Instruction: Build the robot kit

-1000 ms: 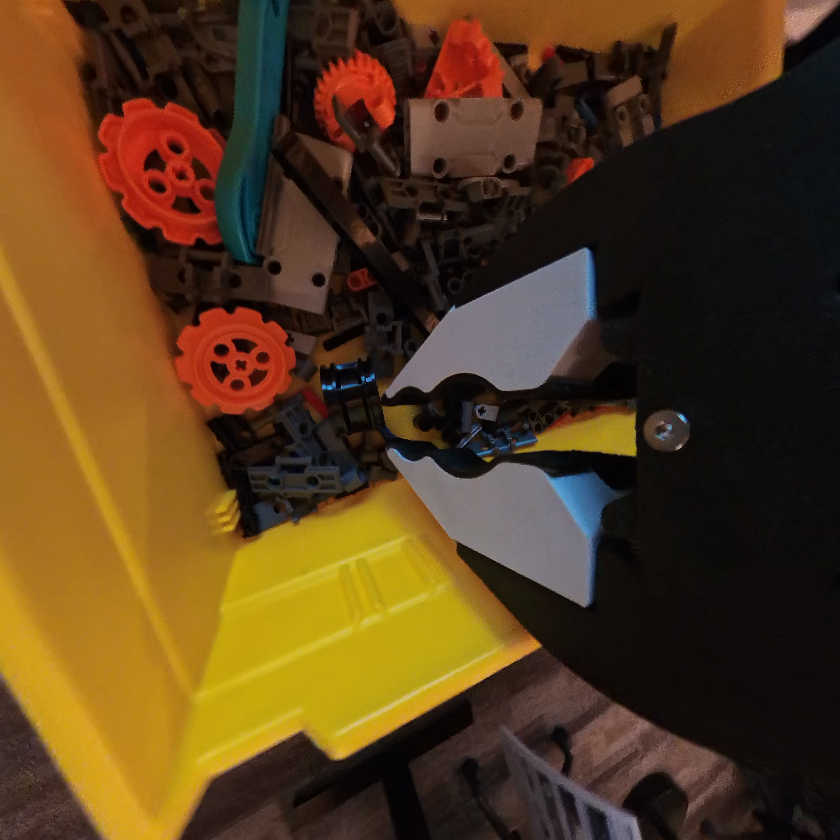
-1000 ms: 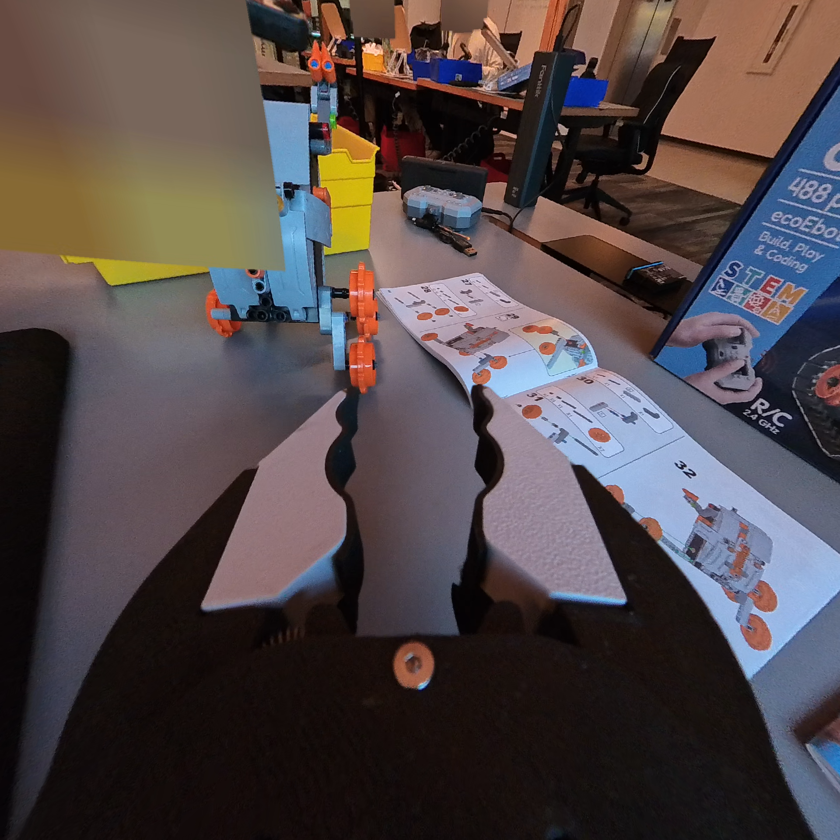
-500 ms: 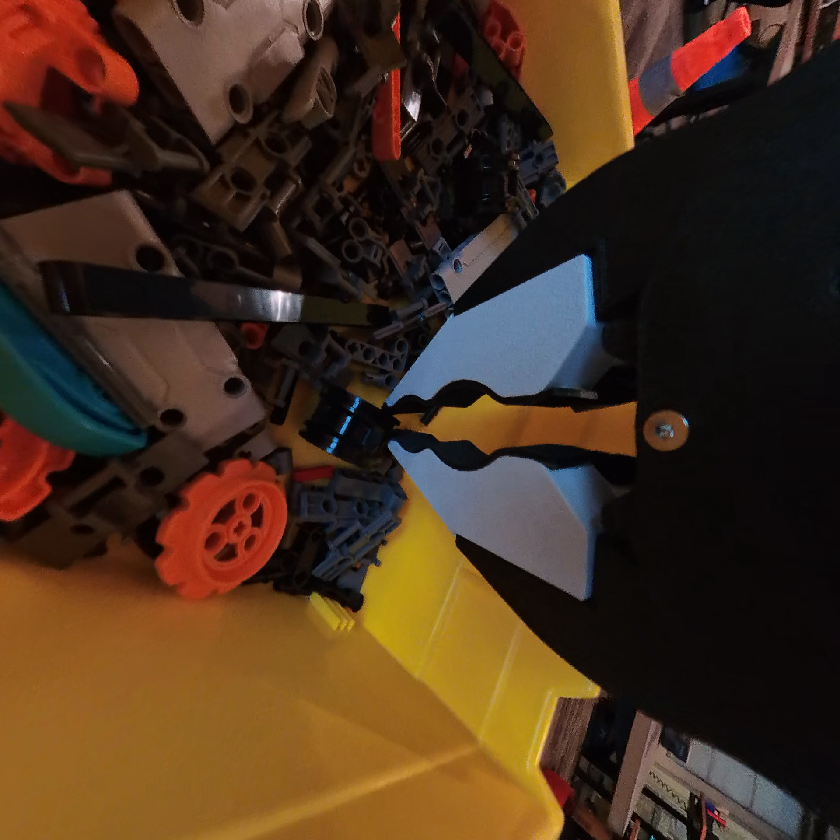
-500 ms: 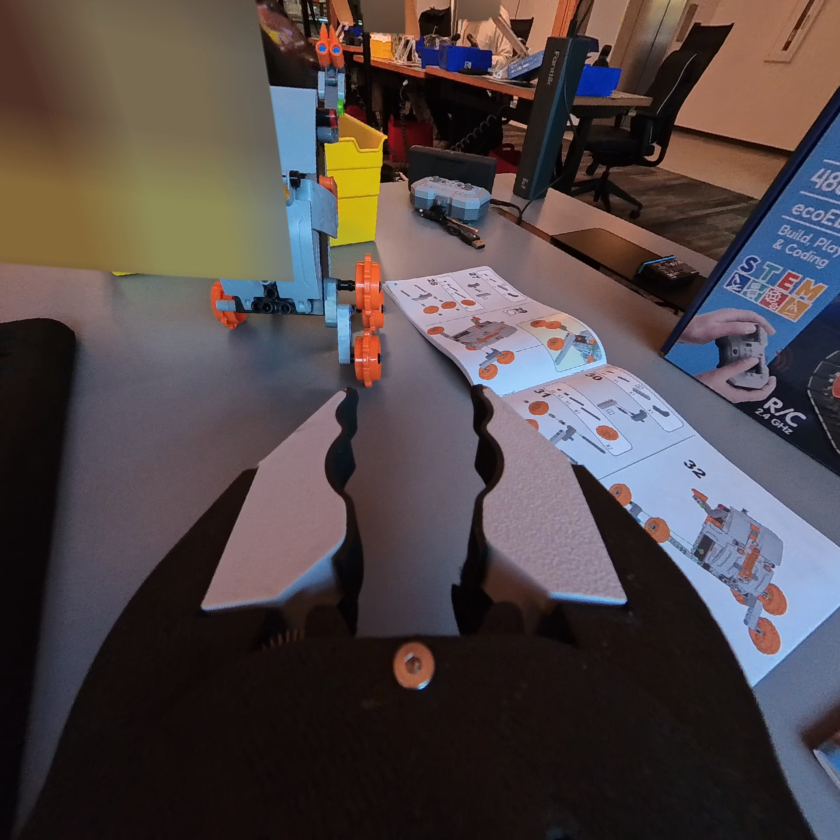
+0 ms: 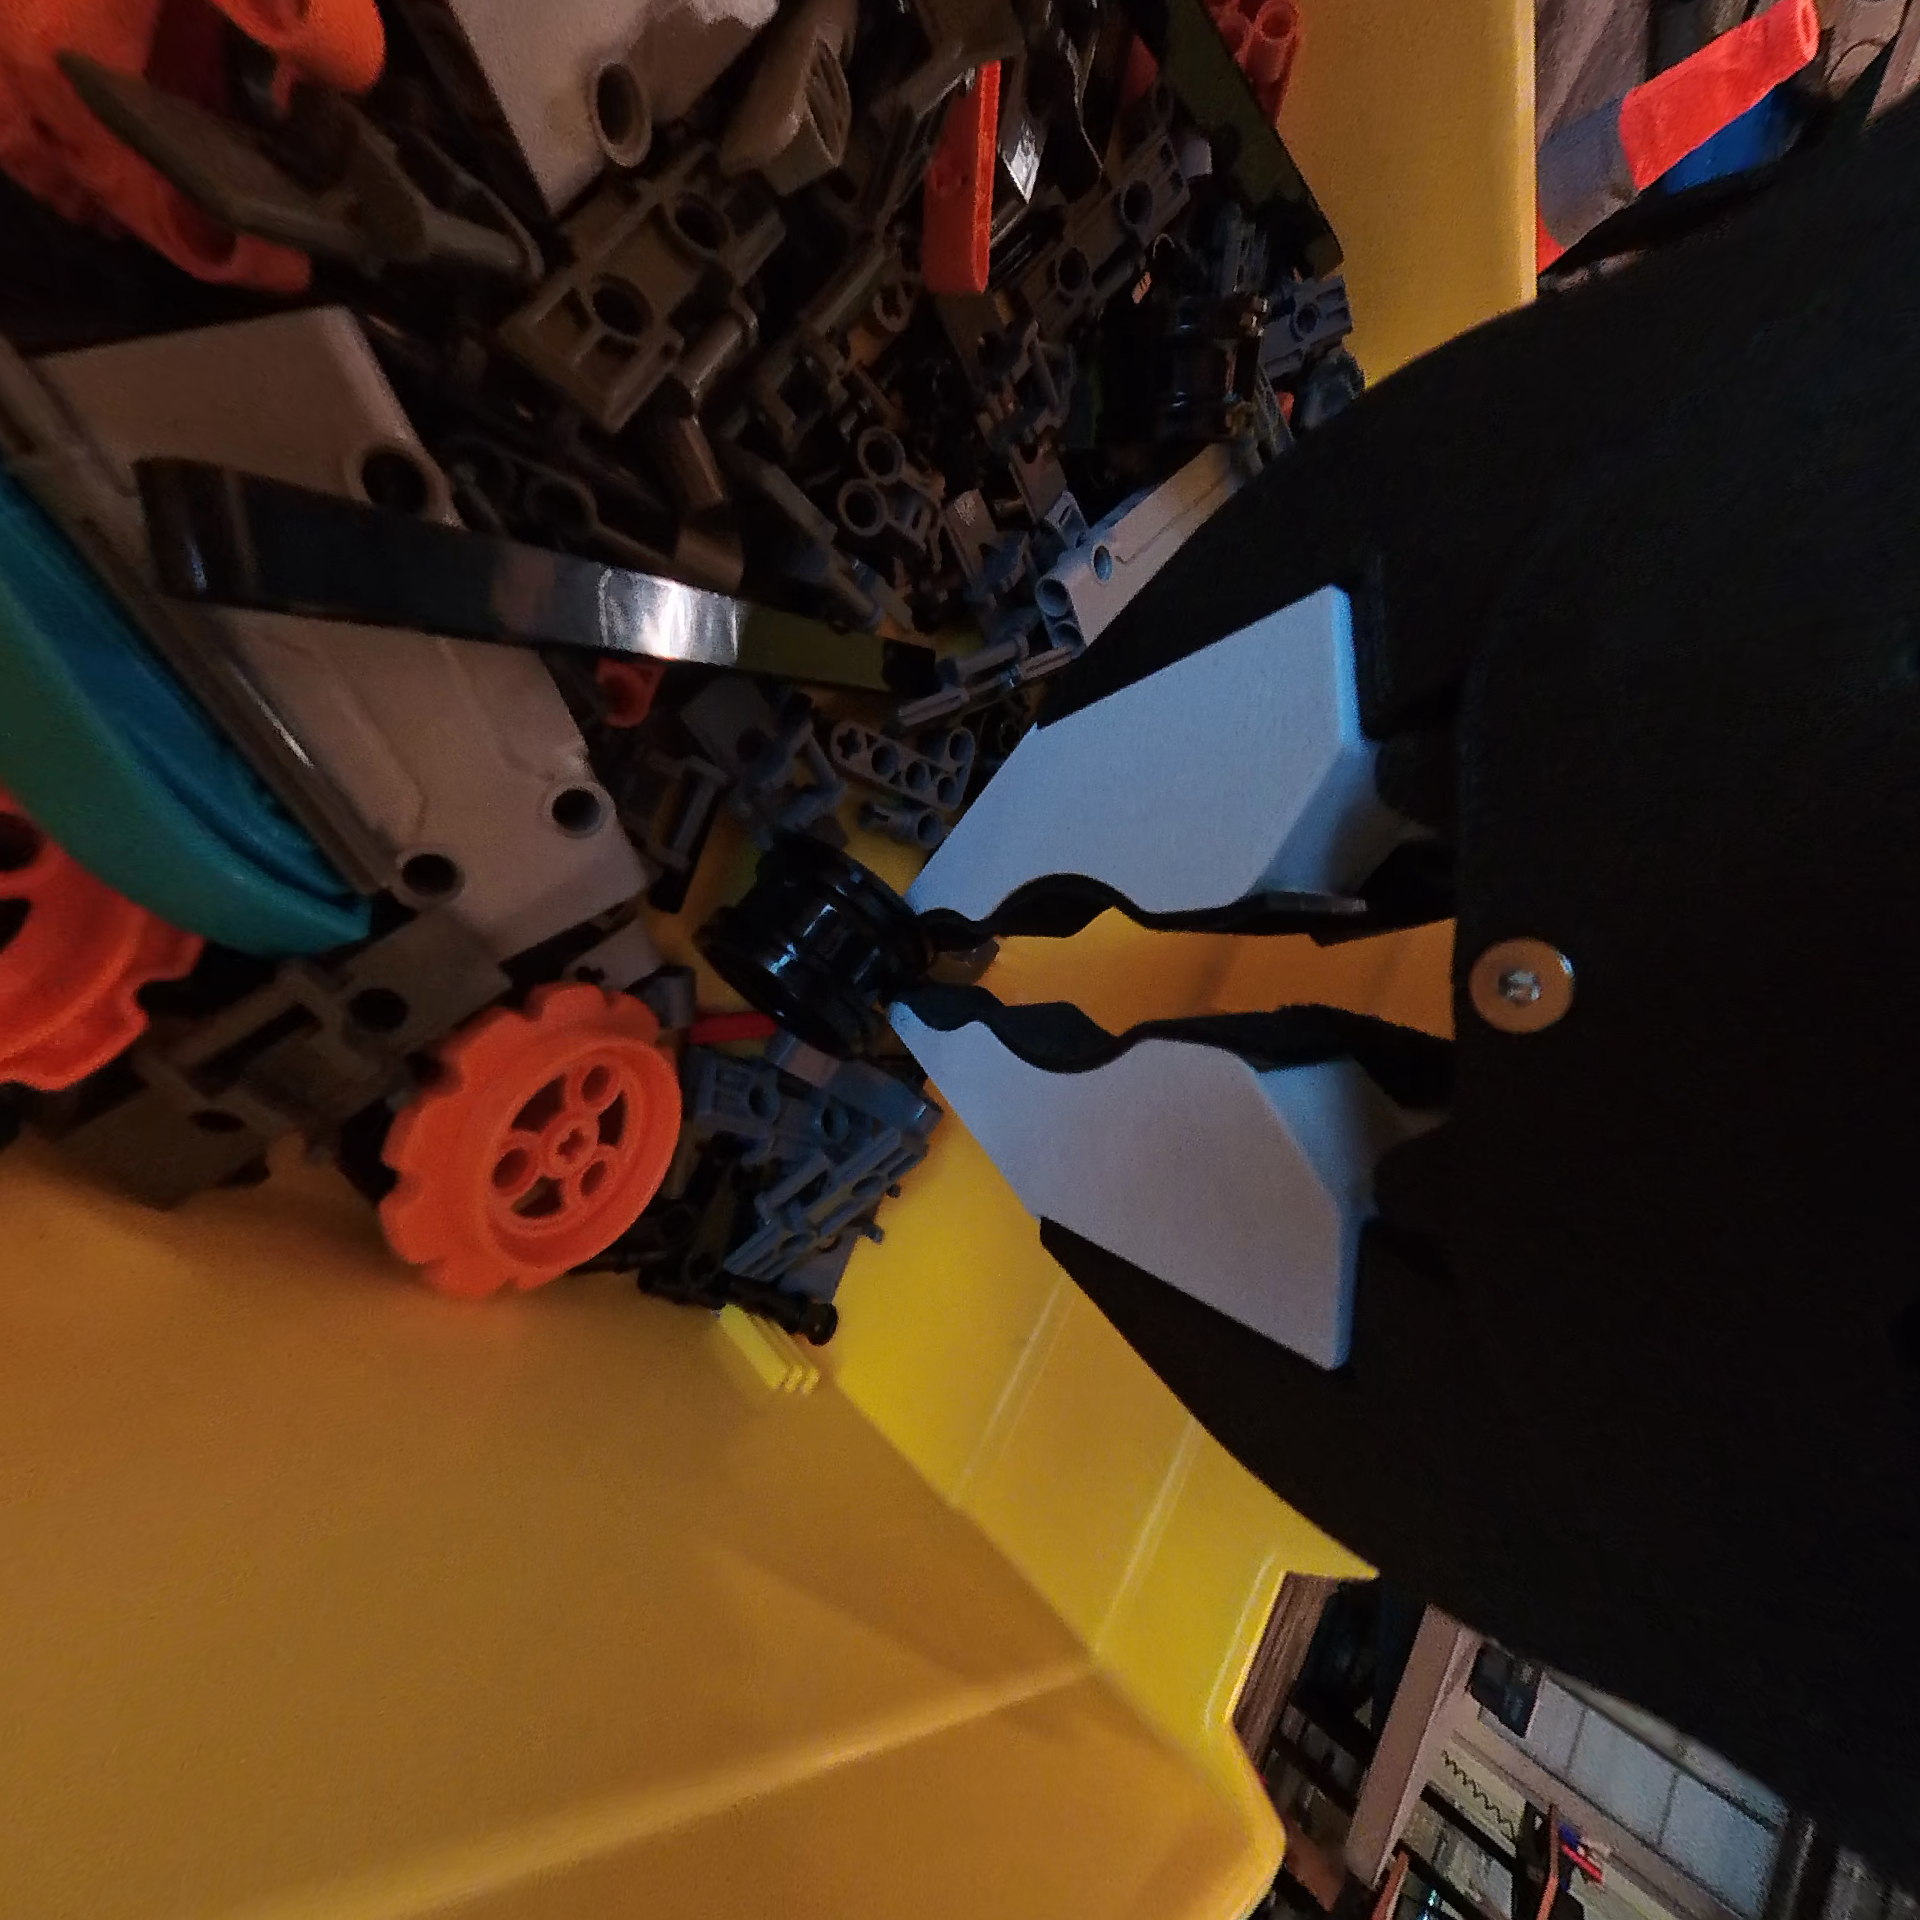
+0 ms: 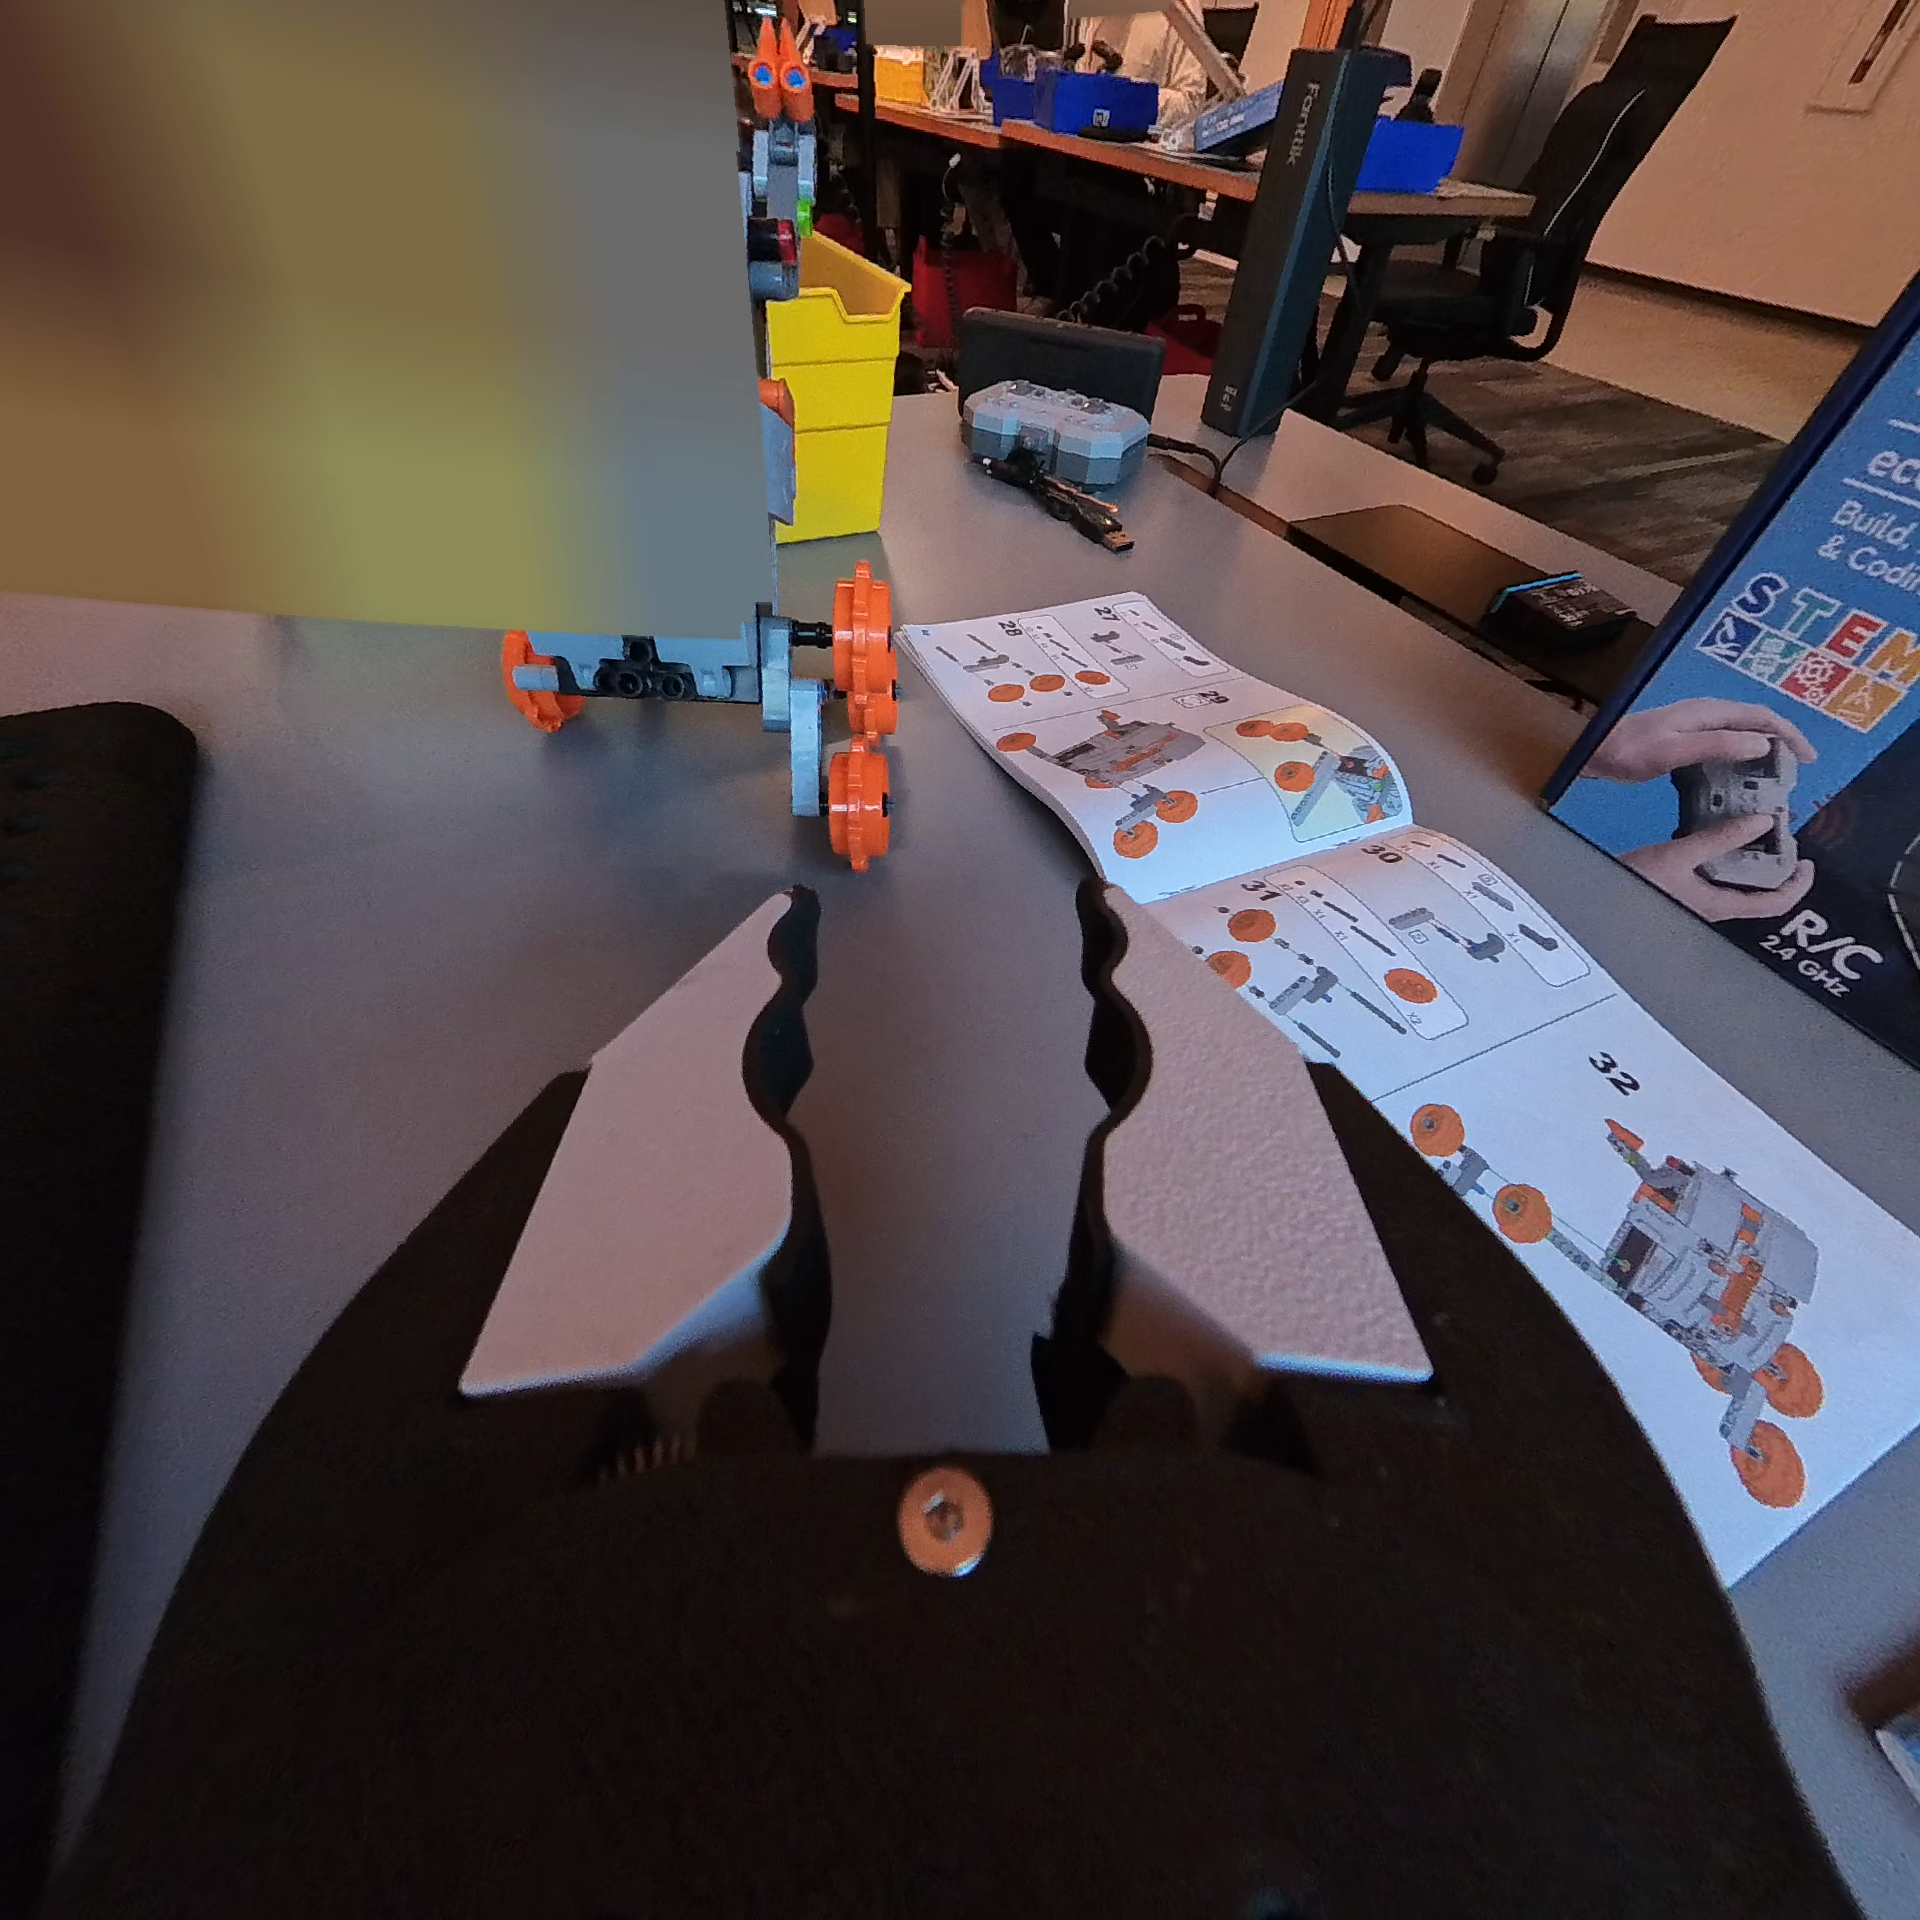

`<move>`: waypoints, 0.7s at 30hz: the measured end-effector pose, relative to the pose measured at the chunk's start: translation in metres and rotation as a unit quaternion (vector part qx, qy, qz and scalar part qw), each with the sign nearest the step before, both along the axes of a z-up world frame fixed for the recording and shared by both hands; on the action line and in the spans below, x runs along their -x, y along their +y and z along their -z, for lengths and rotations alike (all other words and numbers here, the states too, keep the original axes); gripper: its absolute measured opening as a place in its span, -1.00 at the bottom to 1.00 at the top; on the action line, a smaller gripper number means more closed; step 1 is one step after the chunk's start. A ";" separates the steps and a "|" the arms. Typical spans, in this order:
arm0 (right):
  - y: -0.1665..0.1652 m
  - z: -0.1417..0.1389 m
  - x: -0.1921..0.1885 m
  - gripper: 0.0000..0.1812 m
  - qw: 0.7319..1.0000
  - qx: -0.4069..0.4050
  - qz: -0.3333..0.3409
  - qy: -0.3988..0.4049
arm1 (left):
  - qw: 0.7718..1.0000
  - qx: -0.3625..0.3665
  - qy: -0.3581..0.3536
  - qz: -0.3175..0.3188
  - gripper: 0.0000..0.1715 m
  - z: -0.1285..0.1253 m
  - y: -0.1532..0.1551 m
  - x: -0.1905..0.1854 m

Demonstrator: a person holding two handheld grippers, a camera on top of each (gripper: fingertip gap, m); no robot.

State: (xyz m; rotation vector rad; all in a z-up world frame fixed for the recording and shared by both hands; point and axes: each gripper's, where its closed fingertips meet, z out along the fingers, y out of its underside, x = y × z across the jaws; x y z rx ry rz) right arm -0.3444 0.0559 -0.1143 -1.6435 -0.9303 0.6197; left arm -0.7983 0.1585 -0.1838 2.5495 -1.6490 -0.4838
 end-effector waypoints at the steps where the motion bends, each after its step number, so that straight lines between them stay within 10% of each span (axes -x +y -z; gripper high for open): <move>1: 0.000 -0.001 0.000 -0.44 1.000 -0.002 0.000 0.000 | 1.000 -0.001 0.002 -0.002 -0.97 0.000 0.000 0.000; 21: -0.006 -0.005 0.000 -0.44 1.000 0.014 -0.013 0.014 | 0.997 0.032 0.019 -0.061 -0.97 0.000 -0.005 0.001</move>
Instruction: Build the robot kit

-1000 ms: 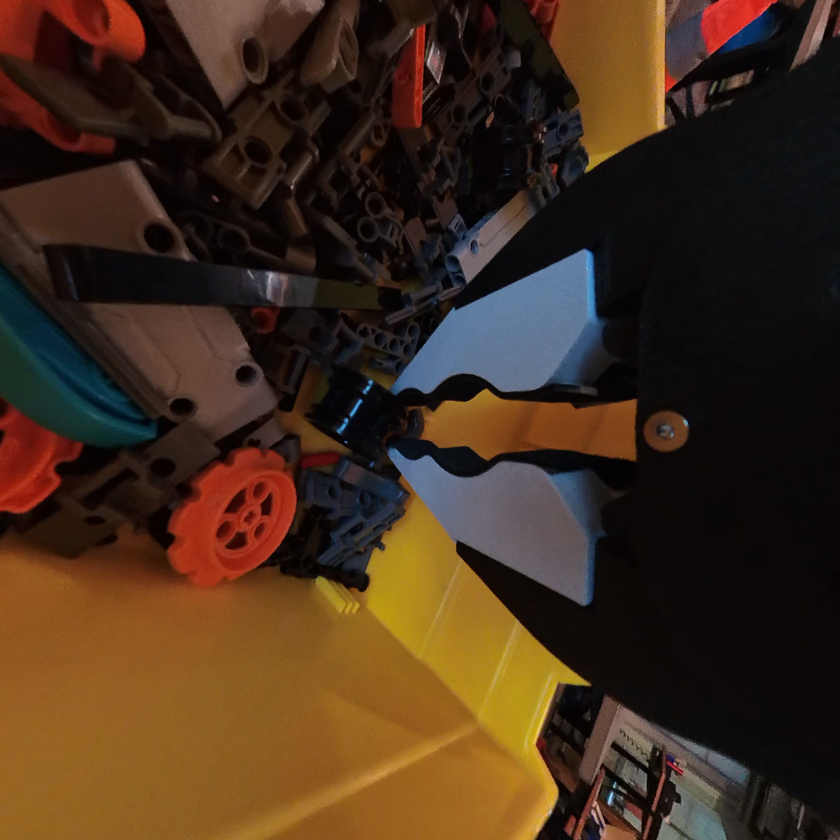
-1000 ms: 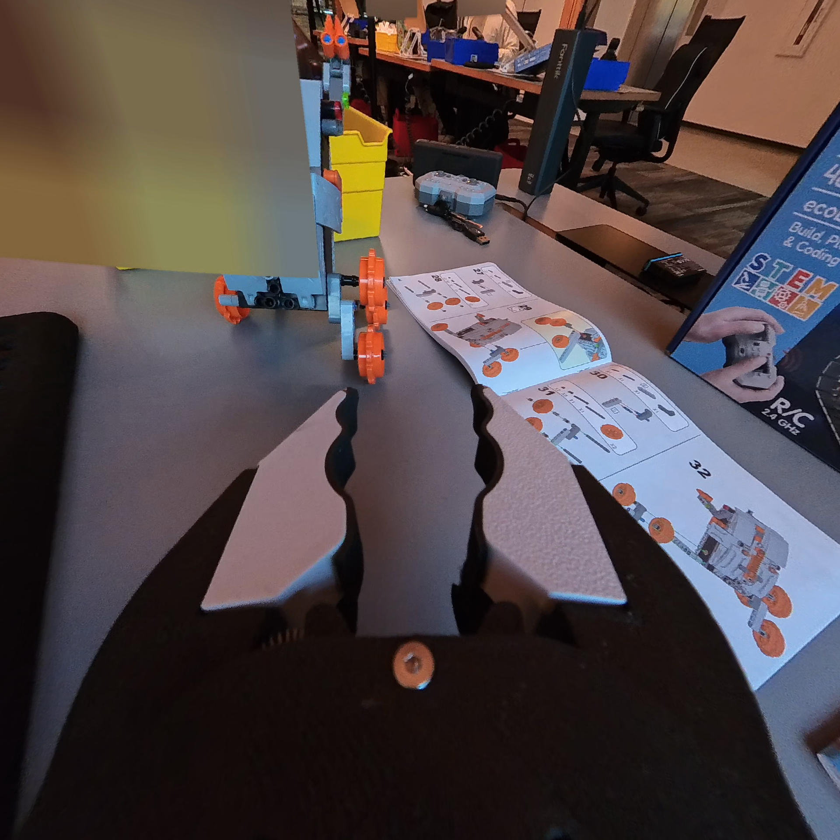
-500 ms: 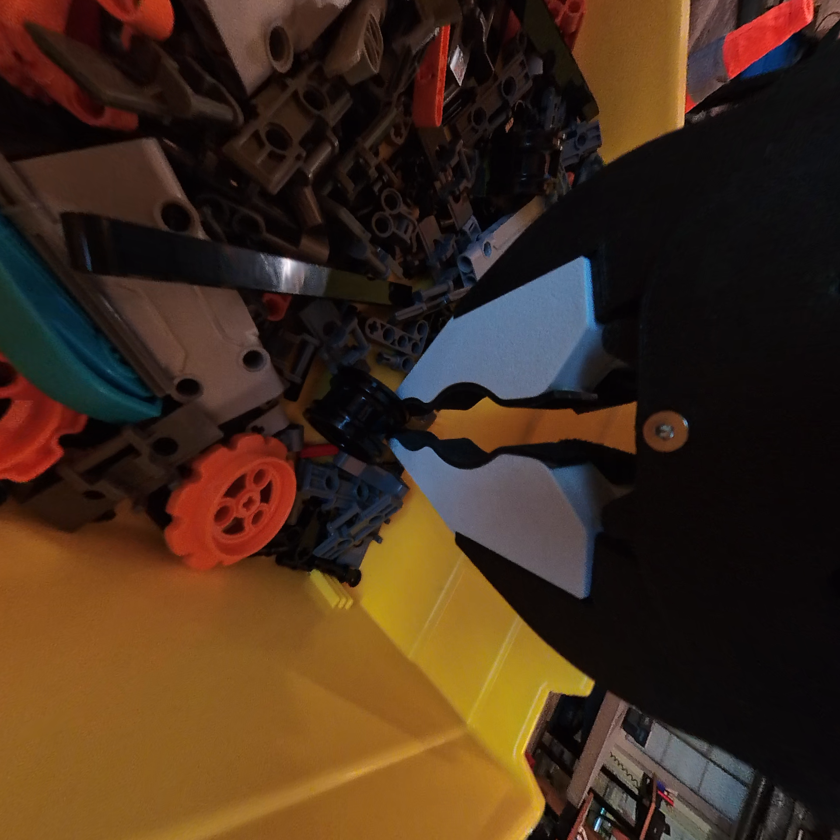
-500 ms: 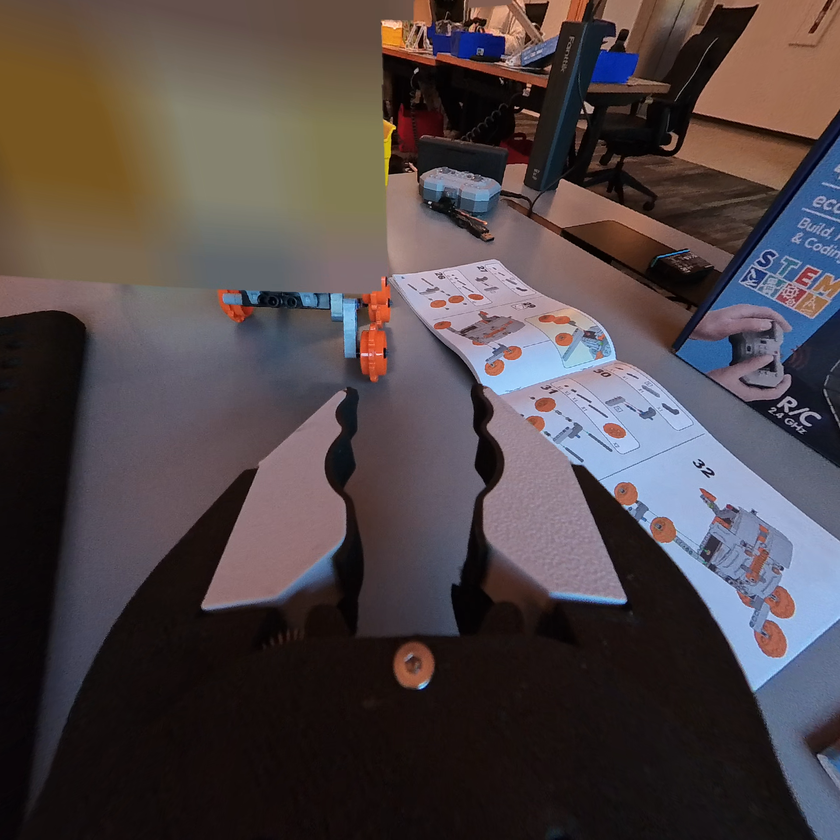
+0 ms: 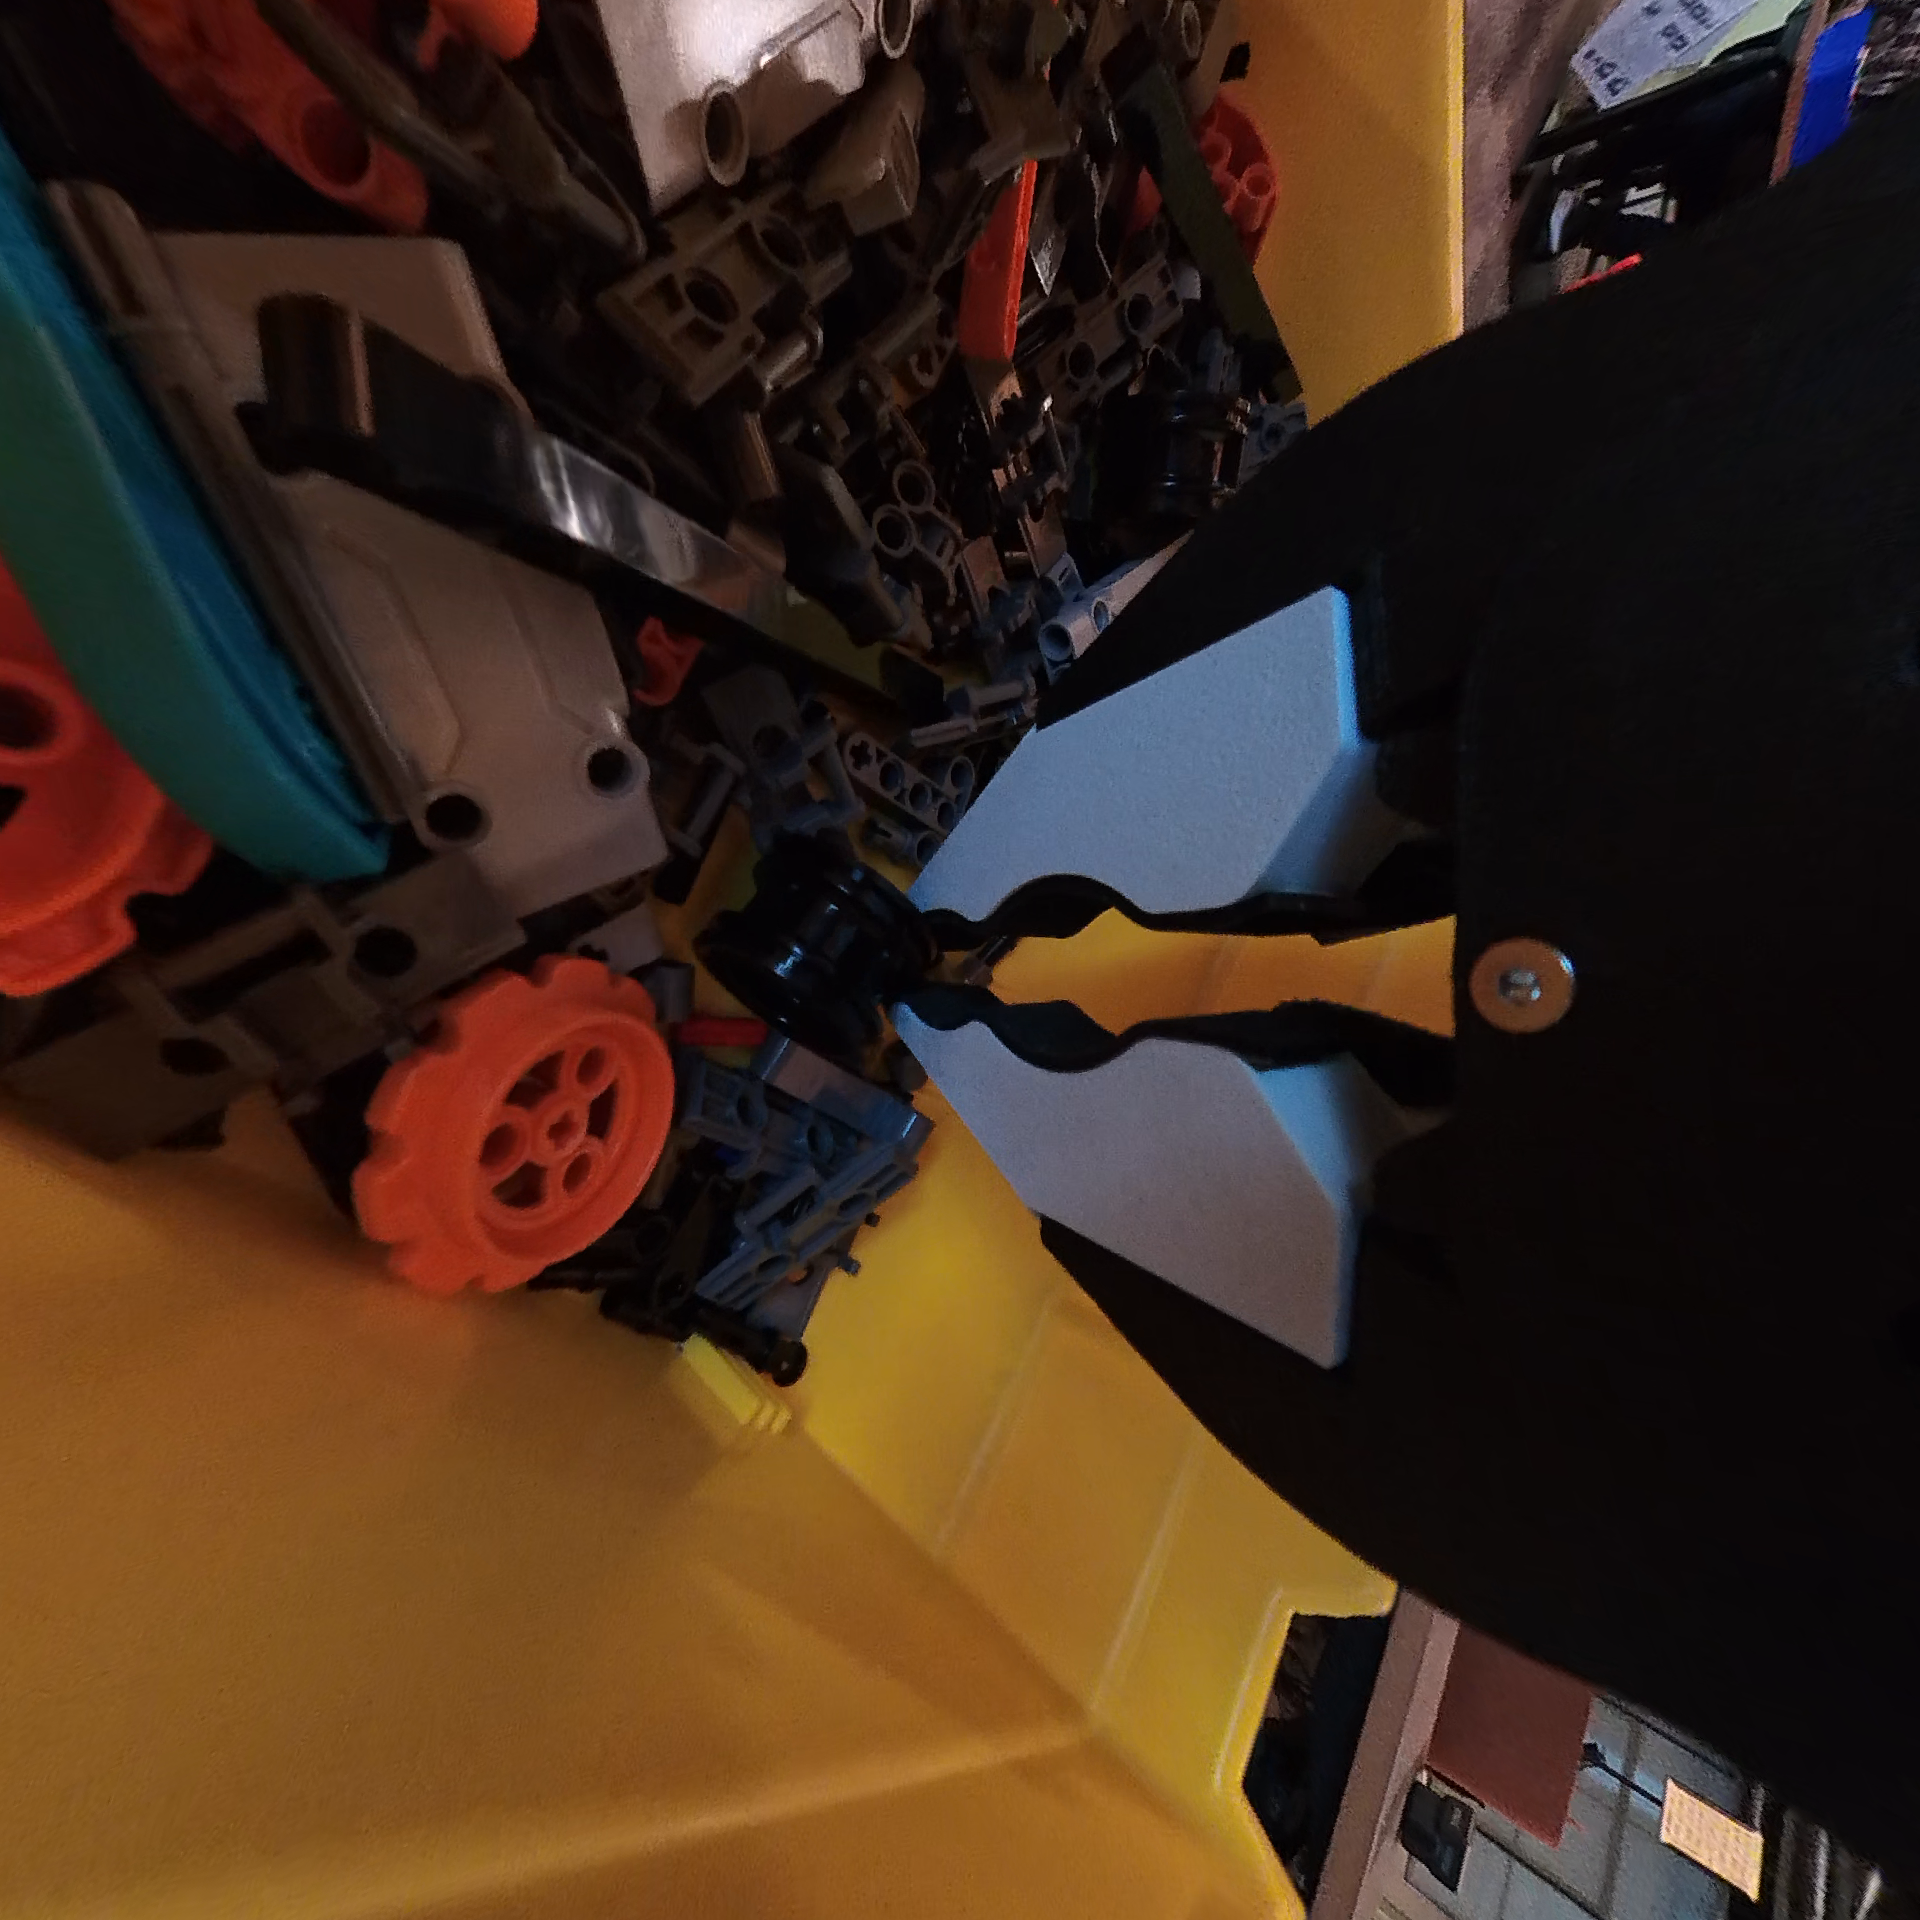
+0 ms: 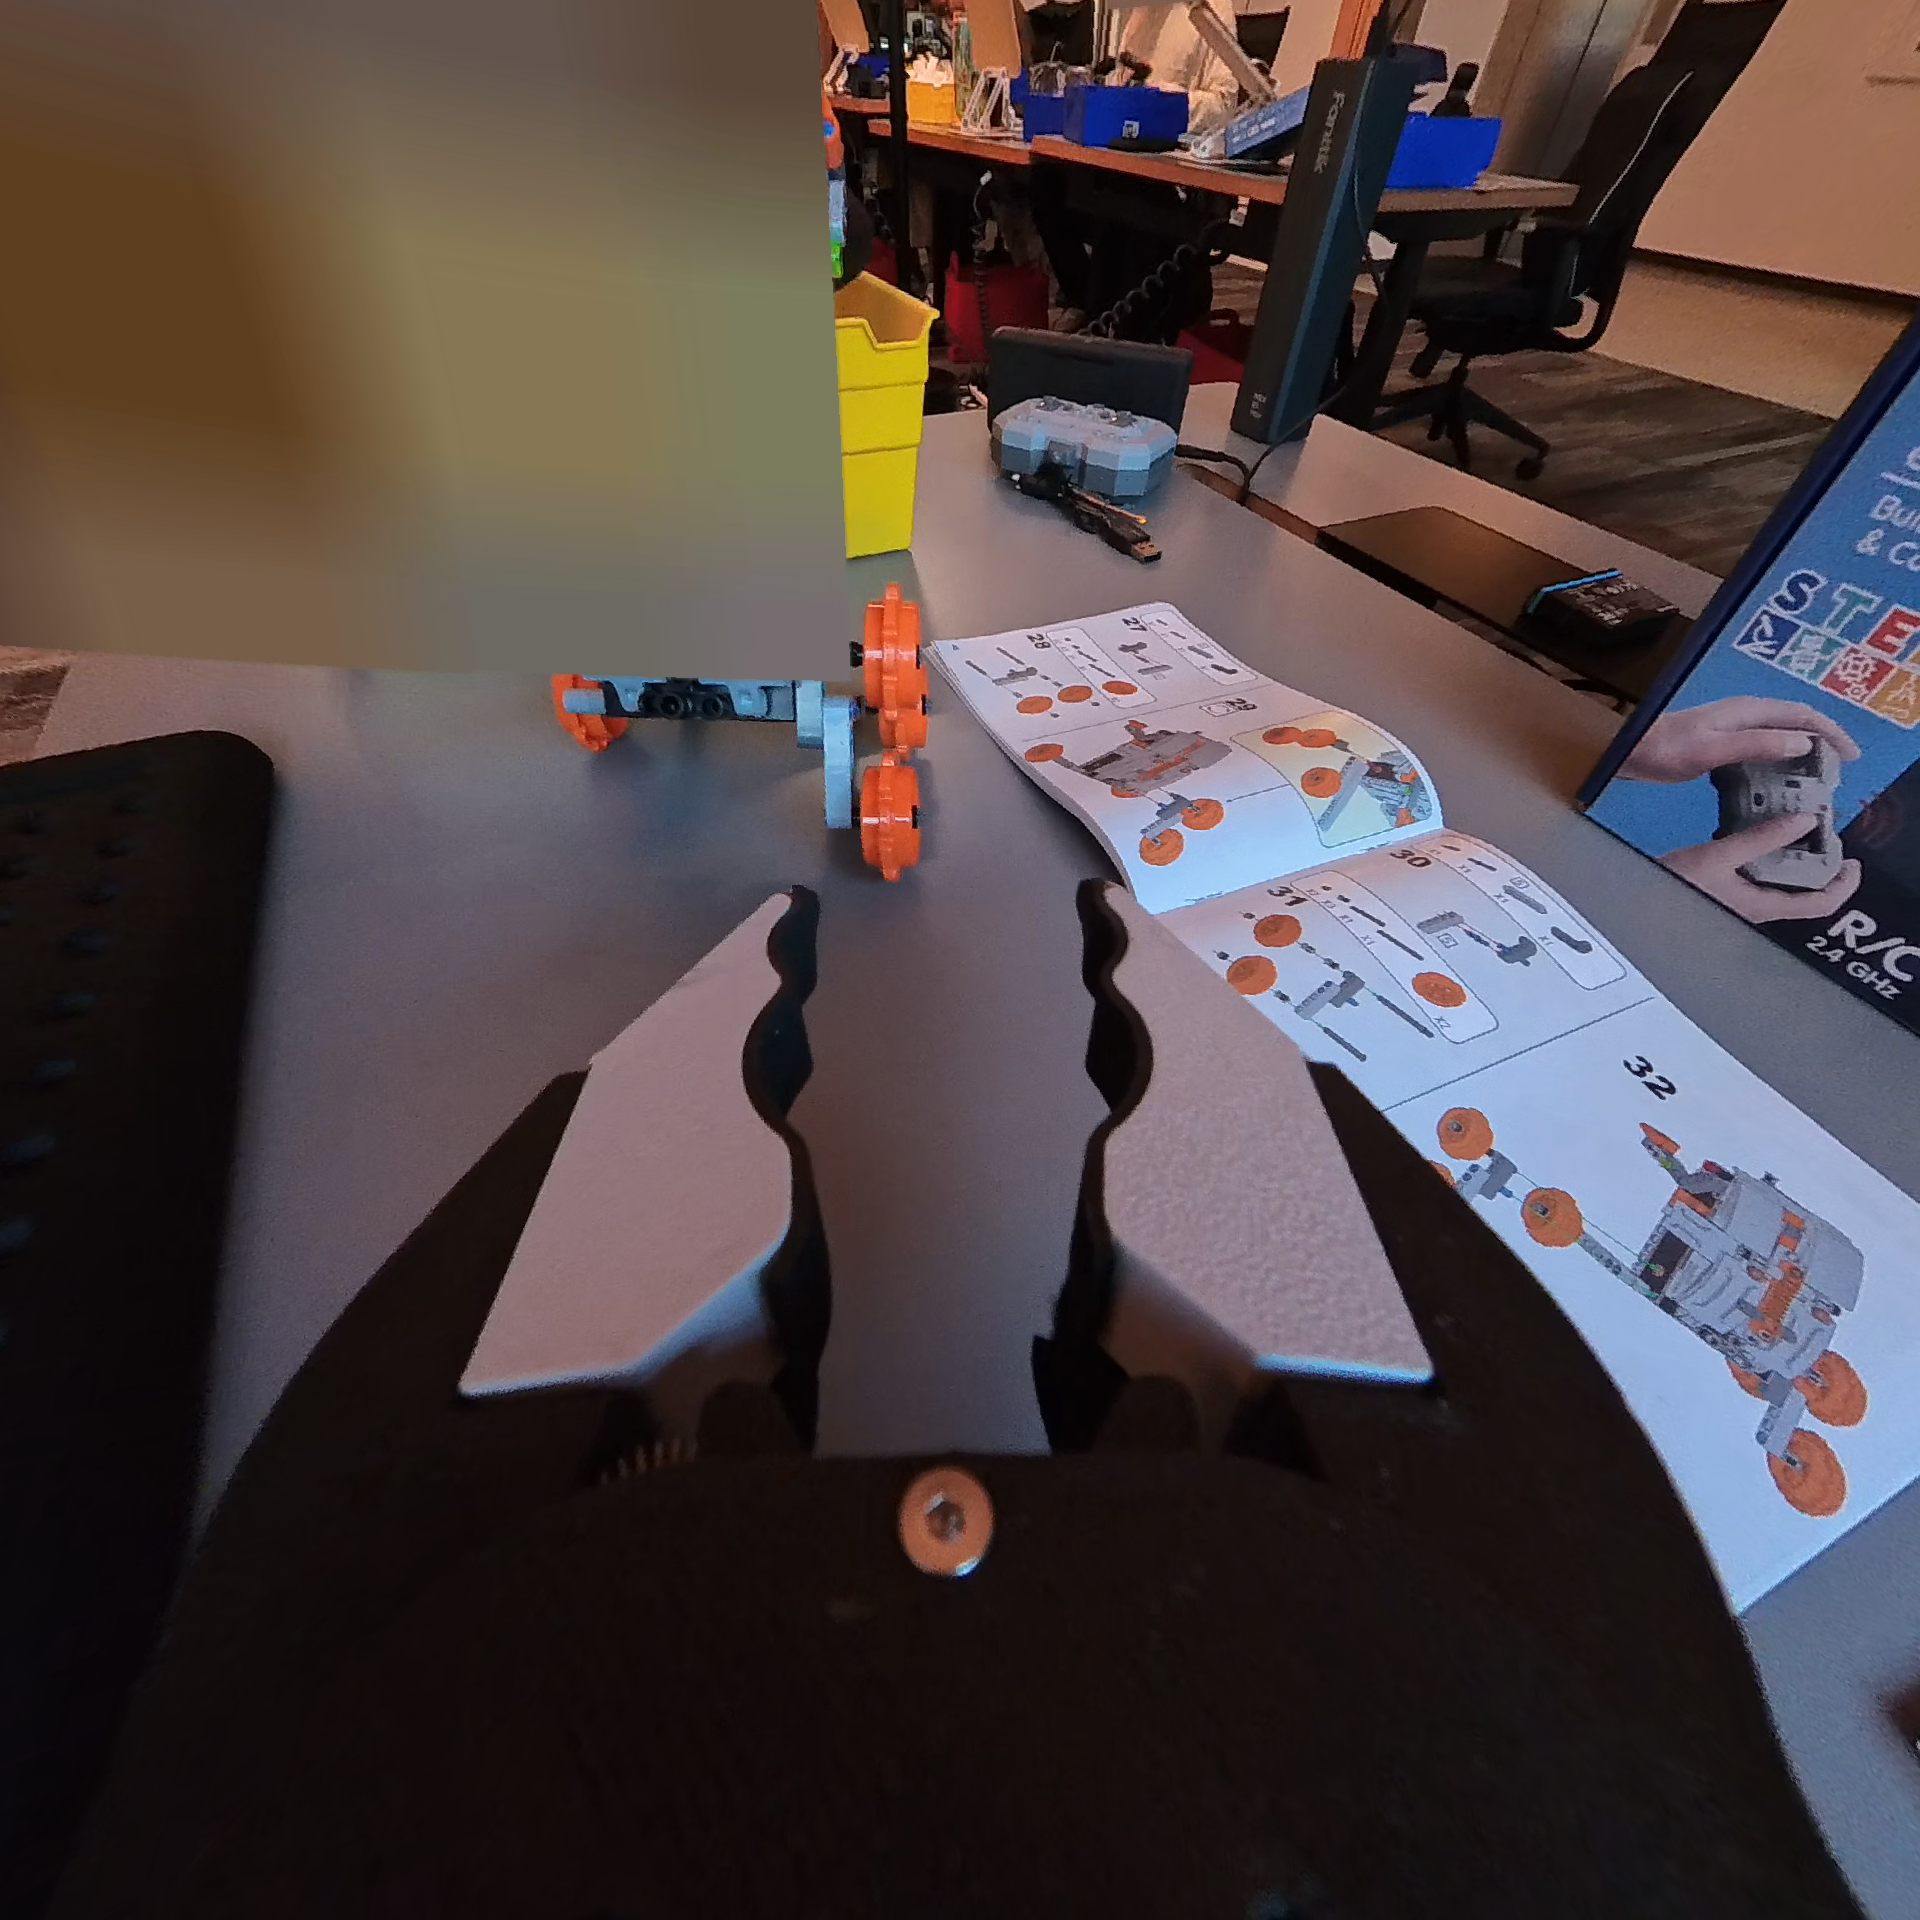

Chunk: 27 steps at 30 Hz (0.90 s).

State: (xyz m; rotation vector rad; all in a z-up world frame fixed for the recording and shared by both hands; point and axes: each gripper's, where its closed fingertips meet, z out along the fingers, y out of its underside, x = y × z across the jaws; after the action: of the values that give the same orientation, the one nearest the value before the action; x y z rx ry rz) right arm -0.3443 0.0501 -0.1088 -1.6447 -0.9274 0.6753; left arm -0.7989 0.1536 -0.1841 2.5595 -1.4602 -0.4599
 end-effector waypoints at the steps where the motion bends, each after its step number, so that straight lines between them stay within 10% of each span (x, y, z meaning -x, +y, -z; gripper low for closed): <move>1: -0.001 -0.001 0.000 -0.44 1.000 0.000 -0.002 0.001 | 1.000 -0.001 0.003 0.004 -0.98 0.000 0.000 0.000; 8: -0.003 -0.002 0.001 -0.44 1.000 0.001 -0.005 0.004 | 0.999 -0.013 -0.016 -0.040 -0.97 -0.014 -0.009 0.003; 15: -0.006 -0.003 0.005 -0.44 1.000 -0.008 -0.010 -0.003 | 0.930 -0.060 -0.327 -0.158 -0.97 -0.105 -0.048 -0.050; 21: -0.005 -0.003 0.006 -0.43 0.999 -0.026 -0.002 -0.019 | 0.815 -0.048 -0.554 -0.163 -0.97 -0.194 -0.132 -0.183; 27: 0.039 -0.054 -0.082 -0.41 0.953 -0.216 0.186 -0.106 | 0.862 -0.044 -0.498 -0.082 -0.97 -0.182 -0.150 -0.367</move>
State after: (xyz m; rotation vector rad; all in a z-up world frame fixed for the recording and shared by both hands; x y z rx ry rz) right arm -0.2628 0.0889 -0.0548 -1.4521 -0.8137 0.0294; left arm -0.4322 0.0034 -0.0024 3.1007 -1.3869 1.0082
